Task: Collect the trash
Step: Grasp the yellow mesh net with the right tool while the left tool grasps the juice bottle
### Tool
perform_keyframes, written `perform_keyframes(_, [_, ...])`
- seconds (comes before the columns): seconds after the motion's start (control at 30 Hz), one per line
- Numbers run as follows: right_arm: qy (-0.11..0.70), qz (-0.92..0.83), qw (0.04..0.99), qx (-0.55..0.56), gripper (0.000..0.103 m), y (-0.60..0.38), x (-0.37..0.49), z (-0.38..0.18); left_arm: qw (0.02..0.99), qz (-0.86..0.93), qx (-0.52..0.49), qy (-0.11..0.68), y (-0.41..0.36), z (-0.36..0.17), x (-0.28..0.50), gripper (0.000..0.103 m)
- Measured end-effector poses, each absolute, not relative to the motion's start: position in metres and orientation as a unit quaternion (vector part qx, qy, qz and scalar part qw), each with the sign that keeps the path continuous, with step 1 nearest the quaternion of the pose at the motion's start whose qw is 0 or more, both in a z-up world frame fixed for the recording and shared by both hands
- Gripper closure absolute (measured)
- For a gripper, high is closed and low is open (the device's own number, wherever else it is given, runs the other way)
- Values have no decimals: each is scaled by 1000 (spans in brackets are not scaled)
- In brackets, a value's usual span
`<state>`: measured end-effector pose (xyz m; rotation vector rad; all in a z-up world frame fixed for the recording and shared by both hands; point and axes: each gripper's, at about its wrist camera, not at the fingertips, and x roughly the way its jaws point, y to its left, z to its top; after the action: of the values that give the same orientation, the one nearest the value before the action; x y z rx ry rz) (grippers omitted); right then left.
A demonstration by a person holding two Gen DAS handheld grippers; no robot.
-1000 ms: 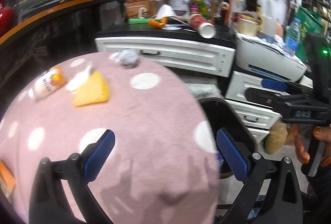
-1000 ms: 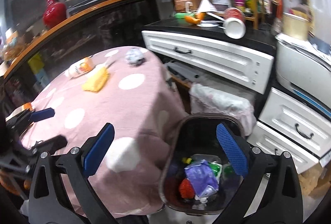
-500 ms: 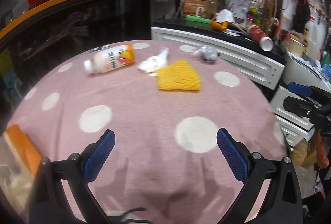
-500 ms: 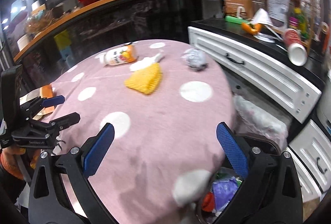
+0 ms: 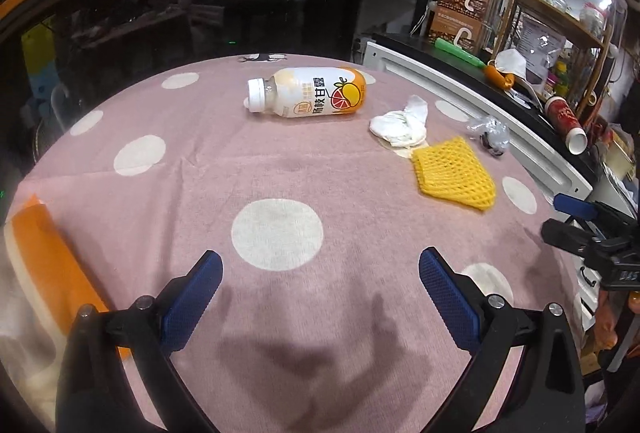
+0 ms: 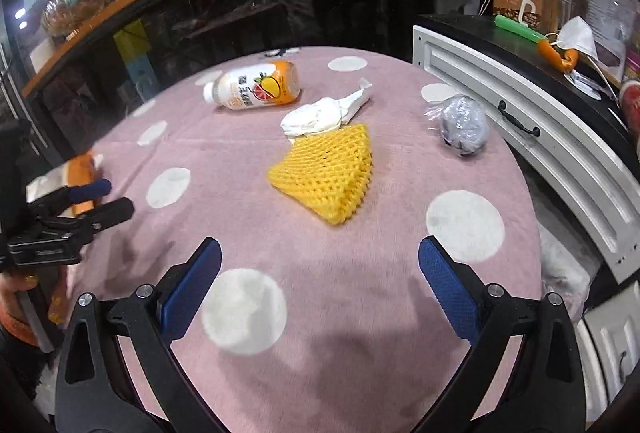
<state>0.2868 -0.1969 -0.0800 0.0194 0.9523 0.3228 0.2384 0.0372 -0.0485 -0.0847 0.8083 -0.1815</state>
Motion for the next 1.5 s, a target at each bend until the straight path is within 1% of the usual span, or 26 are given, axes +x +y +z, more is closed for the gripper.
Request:
perform_keyframes(0.17, [479,139,866,-18,6,-176,329,-102,914,-83,-26,397,30,-53,257,6])
perform_keyframes(0.2, [485,133,864,-26,8,-173,336,-106,916,-76,-18,394,28,-52,262,6])
perform_keyframes(0.23, [489,128,862,-30,17,-171,343,-111,918,-73,-12,390,27,-51,268,6])
perform_keyframes(0.27, [495,126,859,-30,28,-169,350,-117,919,-72,-9,388,26,-50,272,6])
perform_keyframes(0.33, [508,126,852,-31,39,-167,360,-127,920,-70,-5,386,25,-48,284,6])
perform_keyframes(0.37, [513,128,849,-28,41,-167,364,-131,920,-75,-3,386,23,-46,292,6])
perform_keyframes(0.4, [508,128,851,-25,47,-166,365,-131,919,-79,0,386,22,-45,298,6])
perform_keyframes(0.47, [503,133,854,-19,68,-167,363,-127,920,-86,16,383,19,-42,313,6])
perform_keyframes(0.53, [492,132,860,-21,79,-169,359,-121,919,-96,39,380,16,-39,326,6])
perform_keyframes(0.6, [488,141,861,-15,81,-173,352,-114,917,-104,63,379,12,-35,337,6])
perform_keyframes(0.8, [481,172,859,-9,81,-186,325,-100,903,-124,153,381,12,-28,378,6])
perform_keyframes(0.97, [478,204,854,-7,81,-192,302,-91,862,-156,285,388,-4,-32,406,6])
perform_keyframes(1.07, [478,216,851,-4,81,-194,293,-89,833,-175,340,400,-18,-39,423,6])
perform_keyframes(1.27, [487,226,844,1,81,-198,285,-93,791,-195,388,431,-33,-59,459,6])
perform_keyframes(1.43, [494,233,838,10,81,-205,282,-97,772,-216,386,456,-36,-71,473,6])
perform_keyframes(1.5, [497,235,835,11,81,-206,282,-100,769,-226,386,457,-39,-73,474,9])
